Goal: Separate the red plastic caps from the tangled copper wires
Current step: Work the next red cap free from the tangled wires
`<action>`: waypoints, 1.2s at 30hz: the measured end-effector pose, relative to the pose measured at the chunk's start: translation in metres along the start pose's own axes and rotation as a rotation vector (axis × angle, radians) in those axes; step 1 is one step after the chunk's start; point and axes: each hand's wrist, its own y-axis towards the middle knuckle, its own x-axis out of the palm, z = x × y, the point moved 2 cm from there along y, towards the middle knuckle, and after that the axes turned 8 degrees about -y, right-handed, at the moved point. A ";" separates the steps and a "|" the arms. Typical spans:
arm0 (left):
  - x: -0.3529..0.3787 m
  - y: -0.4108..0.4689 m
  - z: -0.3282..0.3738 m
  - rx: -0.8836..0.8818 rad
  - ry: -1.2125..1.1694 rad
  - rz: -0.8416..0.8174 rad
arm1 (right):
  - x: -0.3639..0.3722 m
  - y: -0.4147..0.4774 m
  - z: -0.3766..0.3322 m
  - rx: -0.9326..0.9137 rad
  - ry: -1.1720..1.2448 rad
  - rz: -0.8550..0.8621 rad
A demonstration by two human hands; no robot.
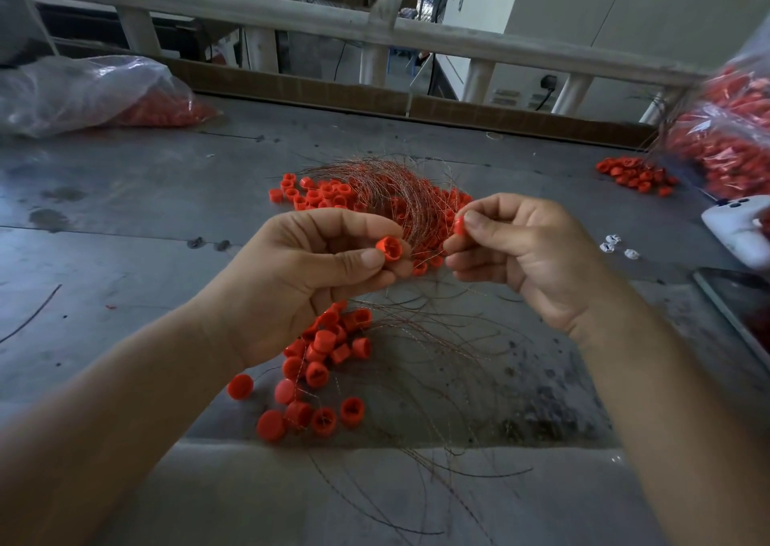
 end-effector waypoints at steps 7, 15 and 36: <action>-0.001 0.001 -0.002 -0.002 0.033 -0.001 | 0.023 -0.004 0.004 0.029 0.141 -0.166; -0.001 0.002 -0.002 -0.013 0.032 0.001 | 0.025 -0.004 0.005 0.055 0.196 -0.197; 0.000 0.001 -0.002 0.055 0.213 0.142 | 0.042 -0.012 0.006 -0.493 -0.475 0.154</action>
